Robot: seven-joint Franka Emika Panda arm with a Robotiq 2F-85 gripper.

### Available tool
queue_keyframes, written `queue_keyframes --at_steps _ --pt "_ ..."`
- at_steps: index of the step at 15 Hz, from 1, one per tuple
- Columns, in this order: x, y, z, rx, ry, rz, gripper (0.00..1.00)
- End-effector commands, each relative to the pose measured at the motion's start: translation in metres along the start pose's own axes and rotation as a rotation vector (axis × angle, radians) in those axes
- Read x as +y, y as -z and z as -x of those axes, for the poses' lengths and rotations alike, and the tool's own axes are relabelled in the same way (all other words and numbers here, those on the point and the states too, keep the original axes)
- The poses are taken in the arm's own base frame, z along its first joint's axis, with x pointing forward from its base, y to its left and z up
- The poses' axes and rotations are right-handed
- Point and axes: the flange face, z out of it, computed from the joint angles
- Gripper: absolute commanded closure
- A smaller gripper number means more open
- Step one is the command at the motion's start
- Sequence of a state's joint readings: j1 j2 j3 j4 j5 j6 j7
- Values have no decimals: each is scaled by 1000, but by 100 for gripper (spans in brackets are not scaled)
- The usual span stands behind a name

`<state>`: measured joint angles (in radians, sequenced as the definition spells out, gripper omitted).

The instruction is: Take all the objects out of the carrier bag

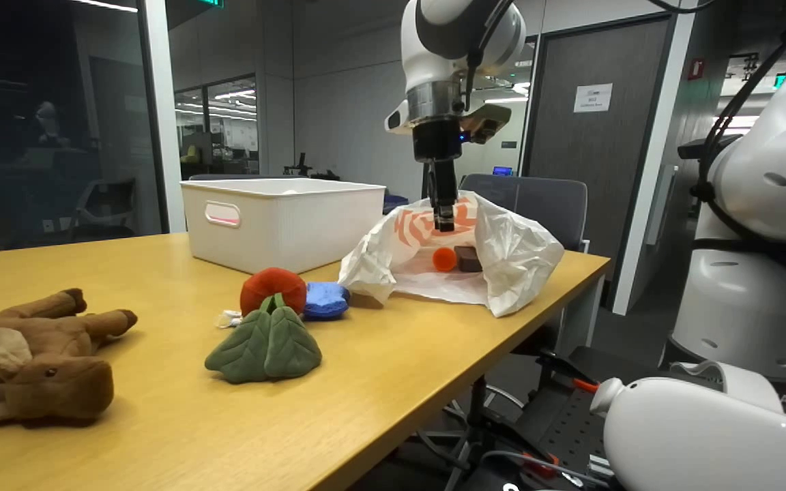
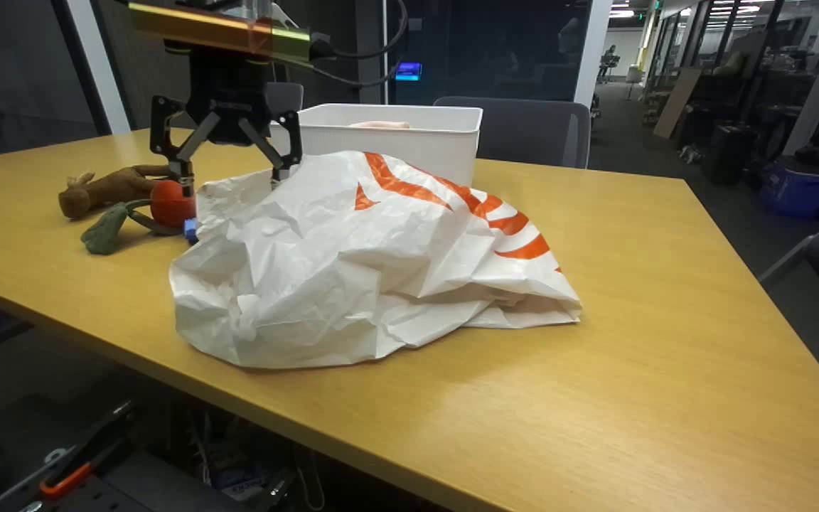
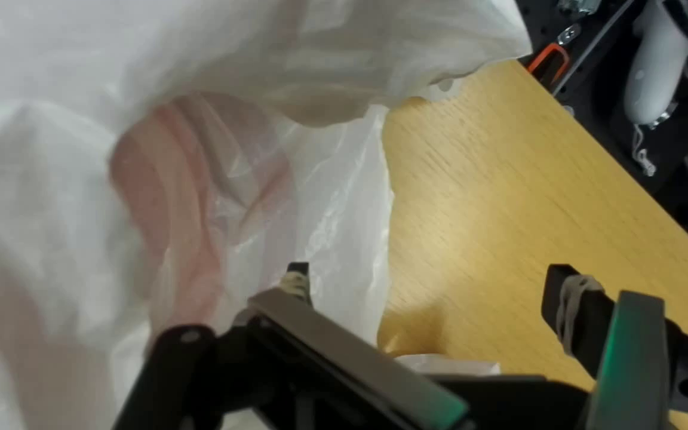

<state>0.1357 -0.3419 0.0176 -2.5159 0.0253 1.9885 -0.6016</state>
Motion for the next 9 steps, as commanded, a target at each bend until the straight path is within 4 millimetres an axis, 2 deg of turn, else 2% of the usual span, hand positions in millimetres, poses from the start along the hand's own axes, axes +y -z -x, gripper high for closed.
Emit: queue_keyframes --at_steps 1,5,9 --pt "29 -16 -1 40 -68 92 0" --pt "72 -36 3 85 -210 261 0" --pt "92 -44 12 54 -299 453 0"
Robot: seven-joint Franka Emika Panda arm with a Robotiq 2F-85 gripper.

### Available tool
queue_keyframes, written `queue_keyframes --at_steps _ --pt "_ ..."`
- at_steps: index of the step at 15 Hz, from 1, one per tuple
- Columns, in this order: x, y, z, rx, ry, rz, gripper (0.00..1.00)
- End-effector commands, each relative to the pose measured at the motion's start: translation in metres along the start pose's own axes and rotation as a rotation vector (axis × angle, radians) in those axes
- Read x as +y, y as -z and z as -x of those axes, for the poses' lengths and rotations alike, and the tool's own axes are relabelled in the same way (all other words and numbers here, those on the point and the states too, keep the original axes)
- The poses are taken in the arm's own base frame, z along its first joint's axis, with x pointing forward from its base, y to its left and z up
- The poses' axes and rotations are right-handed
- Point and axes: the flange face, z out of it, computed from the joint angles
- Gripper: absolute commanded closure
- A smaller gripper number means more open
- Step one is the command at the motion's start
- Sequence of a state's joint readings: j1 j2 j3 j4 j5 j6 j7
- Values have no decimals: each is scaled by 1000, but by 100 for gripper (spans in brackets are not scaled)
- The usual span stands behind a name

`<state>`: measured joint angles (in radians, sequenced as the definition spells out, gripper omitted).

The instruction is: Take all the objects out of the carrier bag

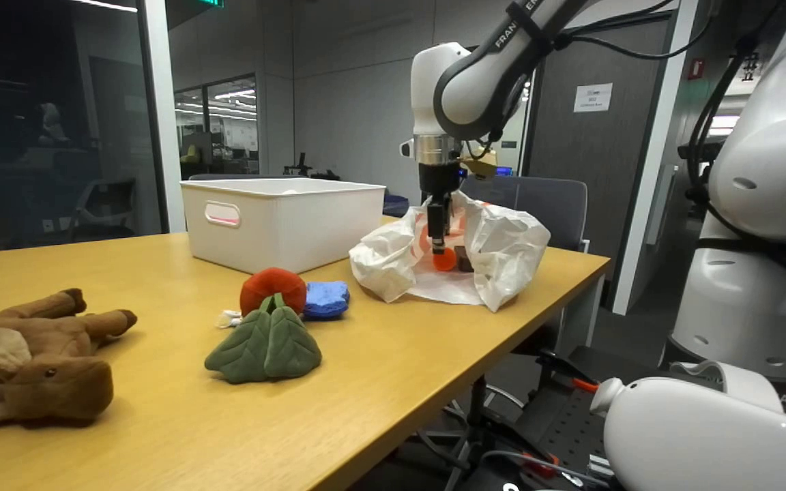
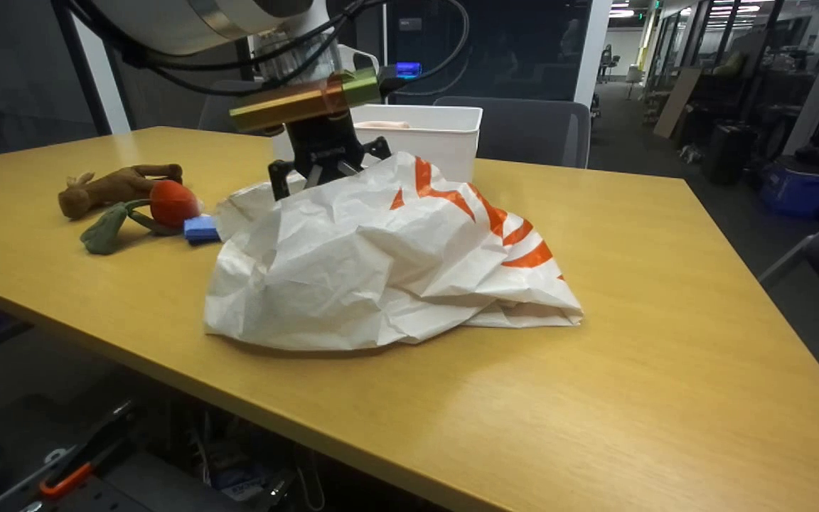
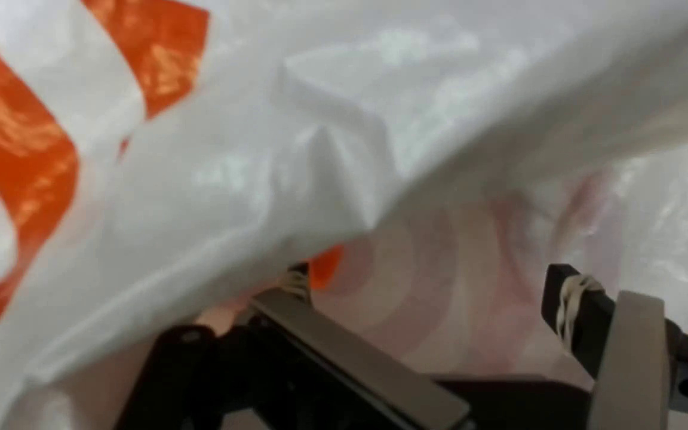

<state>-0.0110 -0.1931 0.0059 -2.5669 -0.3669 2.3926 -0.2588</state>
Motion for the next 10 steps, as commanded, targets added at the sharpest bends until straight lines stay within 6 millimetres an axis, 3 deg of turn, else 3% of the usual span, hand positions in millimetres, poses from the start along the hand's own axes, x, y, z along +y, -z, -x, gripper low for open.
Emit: queue_keyframes --at_steps 1,7,10 --pt "11 -5 1 -6 -69 149 0" --pt "15 -30 0 -1 -119 122 0" --pt "28 -44 -3 42 -135 115 0"
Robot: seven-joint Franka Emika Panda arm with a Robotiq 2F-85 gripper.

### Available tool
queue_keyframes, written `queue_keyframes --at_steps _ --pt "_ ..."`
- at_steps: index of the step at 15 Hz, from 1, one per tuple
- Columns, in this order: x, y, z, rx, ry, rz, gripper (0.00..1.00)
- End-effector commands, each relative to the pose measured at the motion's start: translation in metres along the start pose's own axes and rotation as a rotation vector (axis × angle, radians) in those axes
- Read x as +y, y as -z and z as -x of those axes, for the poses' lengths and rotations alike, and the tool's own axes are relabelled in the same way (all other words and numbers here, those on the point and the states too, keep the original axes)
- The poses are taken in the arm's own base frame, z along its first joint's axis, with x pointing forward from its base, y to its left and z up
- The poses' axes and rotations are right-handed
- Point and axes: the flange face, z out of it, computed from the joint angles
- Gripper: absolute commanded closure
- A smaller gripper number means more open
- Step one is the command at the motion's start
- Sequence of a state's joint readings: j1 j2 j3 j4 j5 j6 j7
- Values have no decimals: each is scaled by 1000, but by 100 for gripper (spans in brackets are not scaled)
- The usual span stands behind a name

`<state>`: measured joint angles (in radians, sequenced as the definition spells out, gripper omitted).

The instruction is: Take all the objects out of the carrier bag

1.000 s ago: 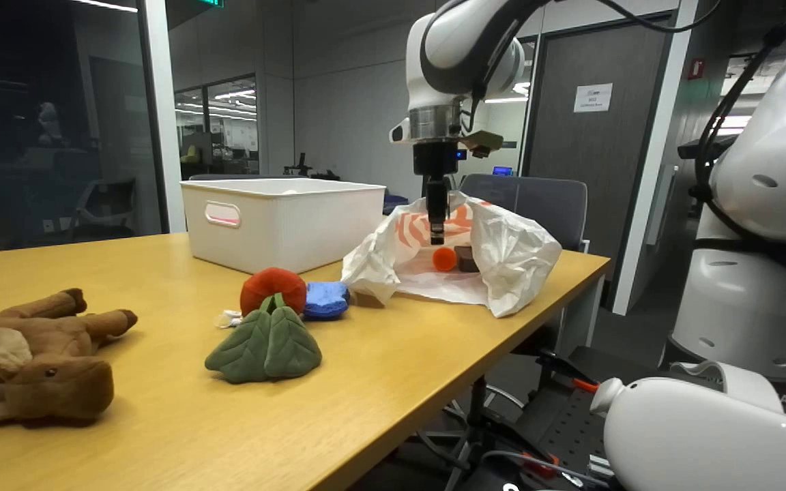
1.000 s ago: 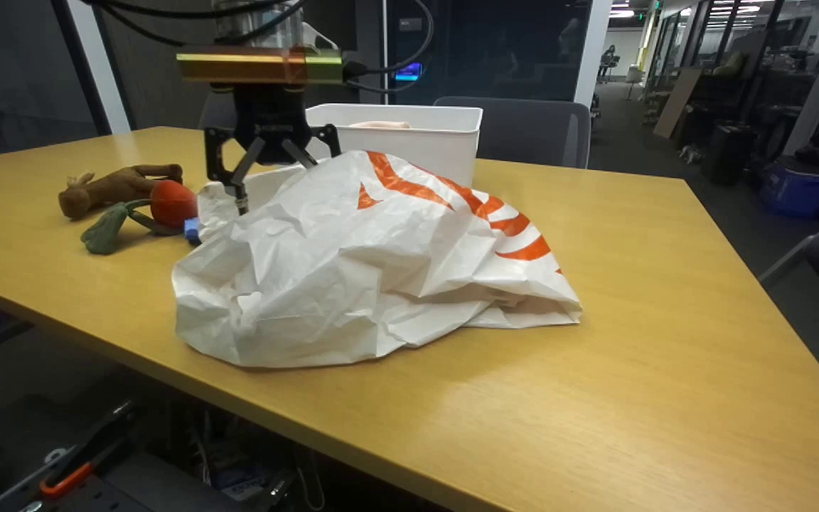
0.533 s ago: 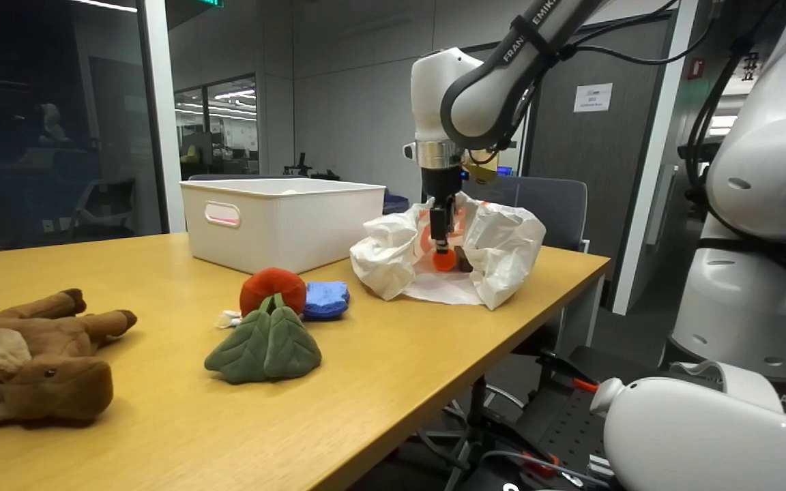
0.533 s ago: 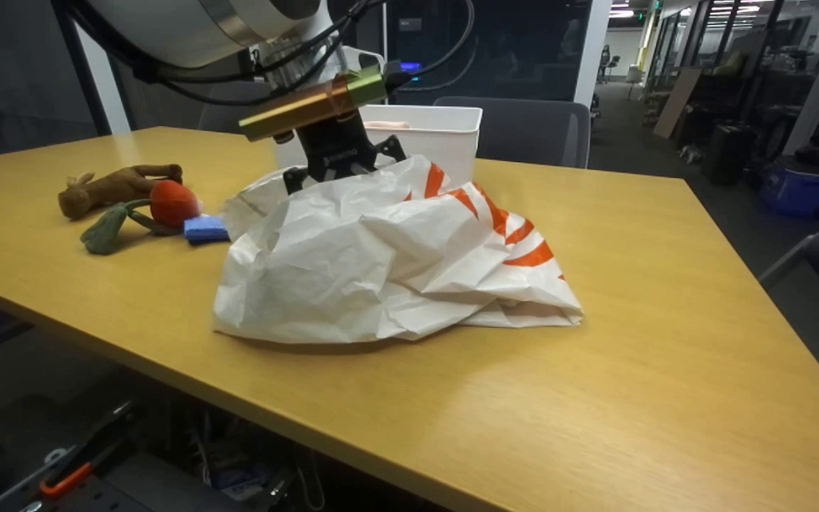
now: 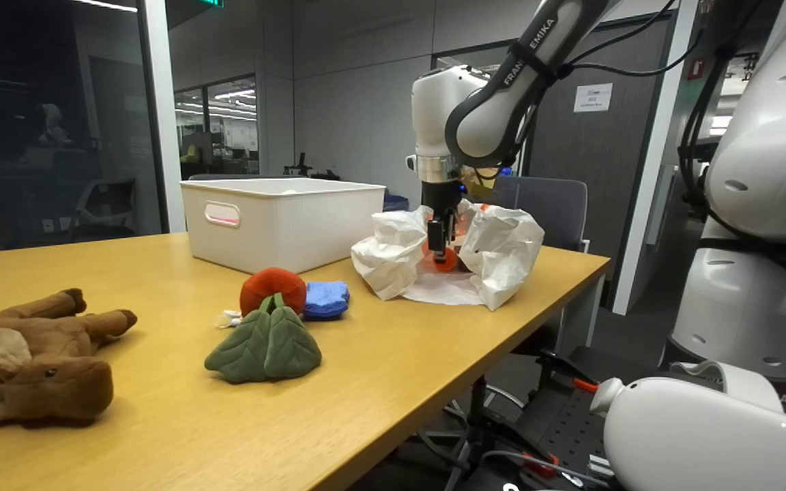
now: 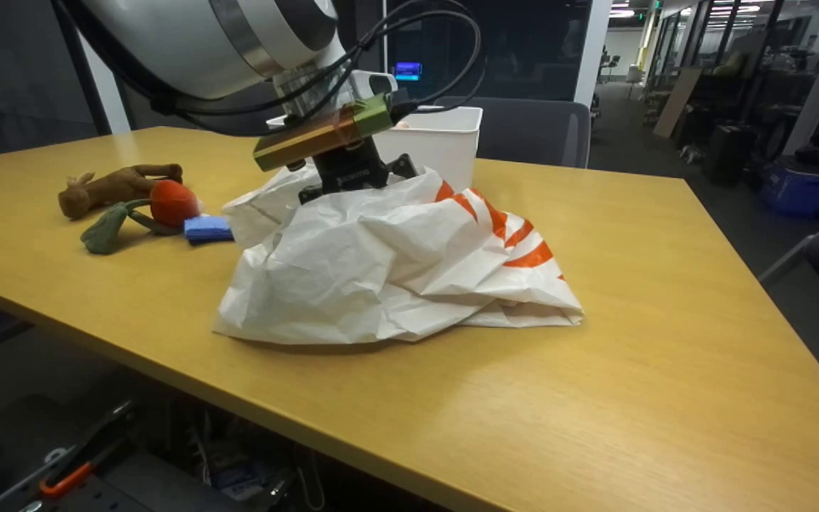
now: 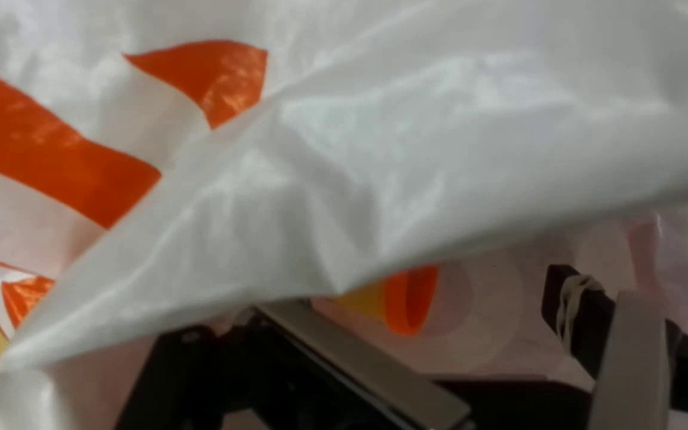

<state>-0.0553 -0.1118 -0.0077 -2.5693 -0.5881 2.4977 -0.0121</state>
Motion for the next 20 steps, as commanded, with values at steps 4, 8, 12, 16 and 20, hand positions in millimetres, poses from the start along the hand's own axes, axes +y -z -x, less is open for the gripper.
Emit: queue_keyframes --at_steps 4,8,12,16,20 --pt "33 -36 1 51 -85 -26 25" --pt "39 -40 3 88 -98 -40 51" --pt "38 -24 2 125 -96 -71 65" --pt "24 -10 10 152 -76 -232 68" --pt "30 25 17 142 -21 -401 68"
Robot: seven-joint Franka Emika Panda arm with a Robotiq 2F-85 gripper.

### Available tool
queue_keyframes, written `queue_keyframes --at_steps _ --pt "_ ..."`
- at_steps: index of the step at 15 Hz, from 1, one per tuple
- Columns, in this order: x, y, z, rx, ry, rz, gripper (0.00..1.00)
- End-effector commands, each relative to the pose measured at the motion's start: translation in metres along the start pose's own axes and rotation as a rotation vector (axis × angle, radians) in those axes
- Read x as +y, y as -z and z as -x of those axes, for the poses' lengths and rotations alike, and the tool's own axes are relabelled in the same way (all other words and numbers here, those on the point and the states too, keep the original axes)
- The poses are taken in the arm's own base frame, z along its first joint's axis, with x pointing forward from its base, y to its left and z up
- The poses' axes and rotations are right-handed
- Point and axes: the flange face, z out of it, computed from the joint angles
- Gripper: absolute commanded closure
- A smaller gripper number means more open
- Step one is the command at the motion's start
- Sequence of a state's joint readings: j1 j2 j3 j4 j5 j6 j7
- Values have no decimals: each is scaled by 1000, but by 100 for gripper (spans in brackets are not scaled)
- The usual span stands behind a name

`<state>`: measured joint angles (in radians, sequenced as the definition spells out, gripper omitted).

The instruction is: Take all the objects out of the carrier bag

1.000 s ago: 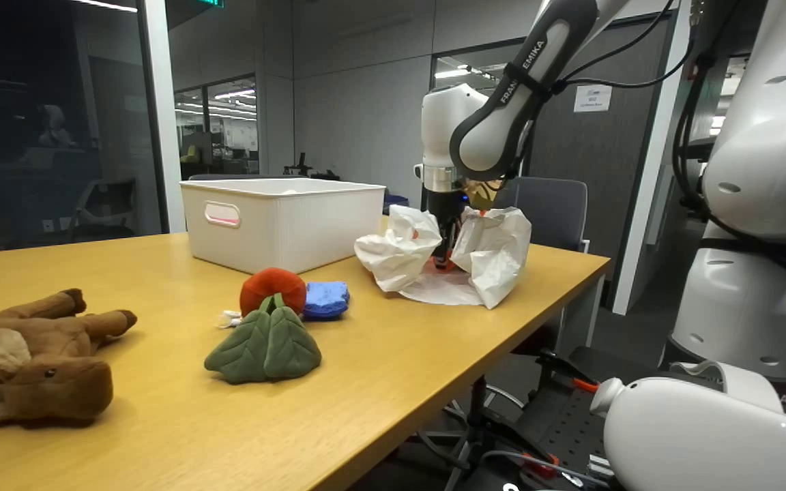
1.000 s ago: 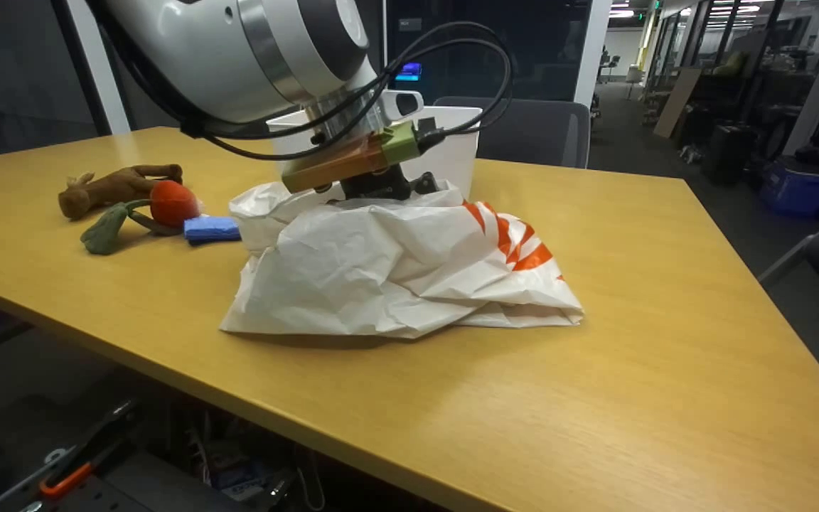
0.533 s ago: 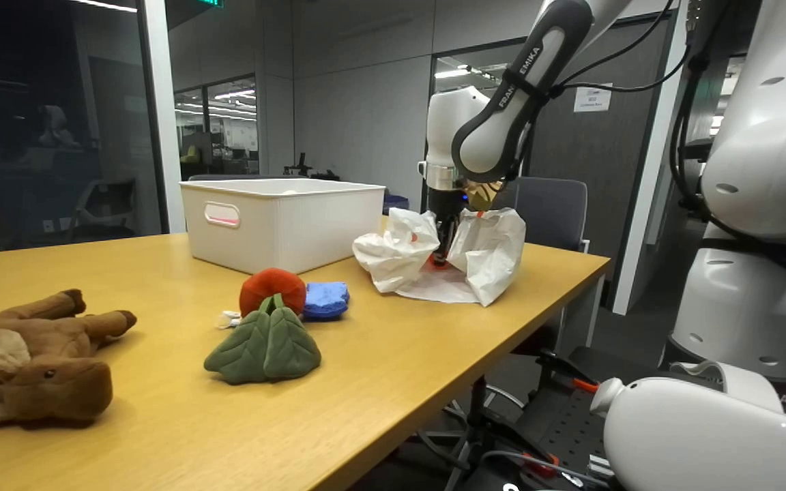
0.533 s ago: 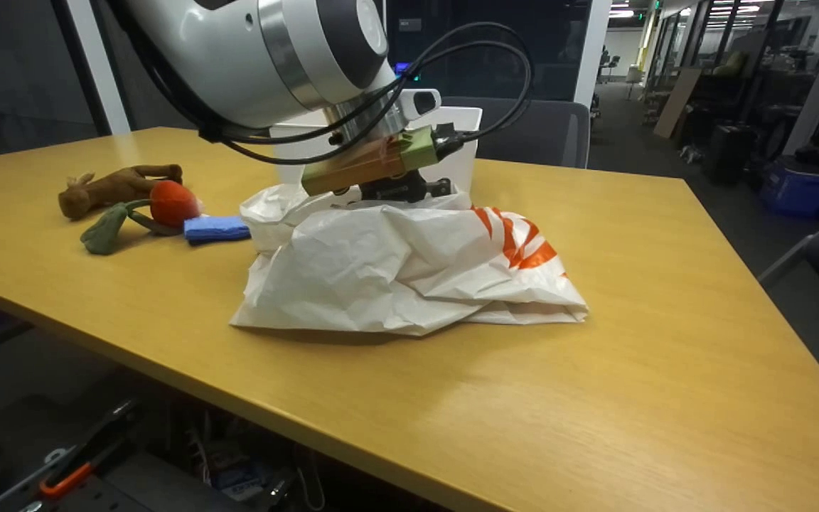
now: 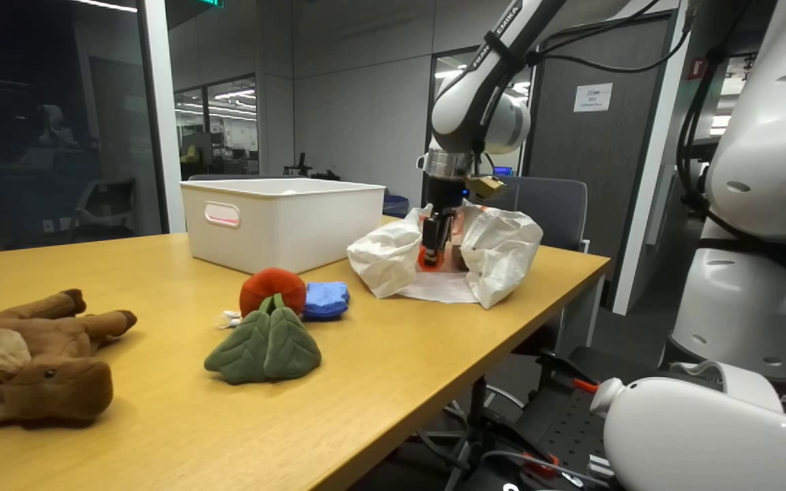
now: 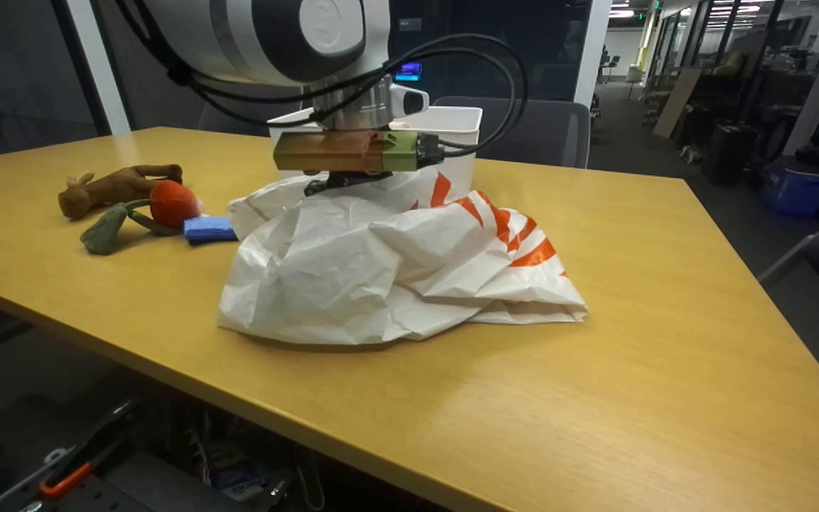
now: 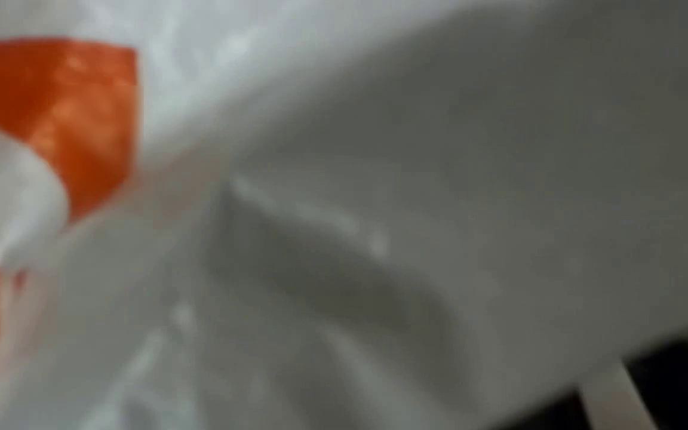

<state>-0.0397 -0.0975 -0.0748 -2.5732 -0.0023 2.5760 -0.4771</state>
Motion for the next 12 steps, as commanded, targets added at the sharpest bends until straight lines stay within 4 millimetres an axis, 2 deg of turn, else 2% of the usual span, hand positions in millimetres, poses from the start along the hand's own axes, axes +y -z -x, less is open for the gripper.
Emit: queue_keyframes --at_steps 1,5,7,8,9,12 --pt "-7 45 9 -13 62 -118 68" --pt "-20 93 26 -75 217 -303 68" --pt "-34 119 34 -85 316 -361 68" --pt "-48 130 36 -86 374 -371 68" --pt "-80 138 38 -80 429 -356 68" --pt "-150 161 25 -24 564 -276 68"
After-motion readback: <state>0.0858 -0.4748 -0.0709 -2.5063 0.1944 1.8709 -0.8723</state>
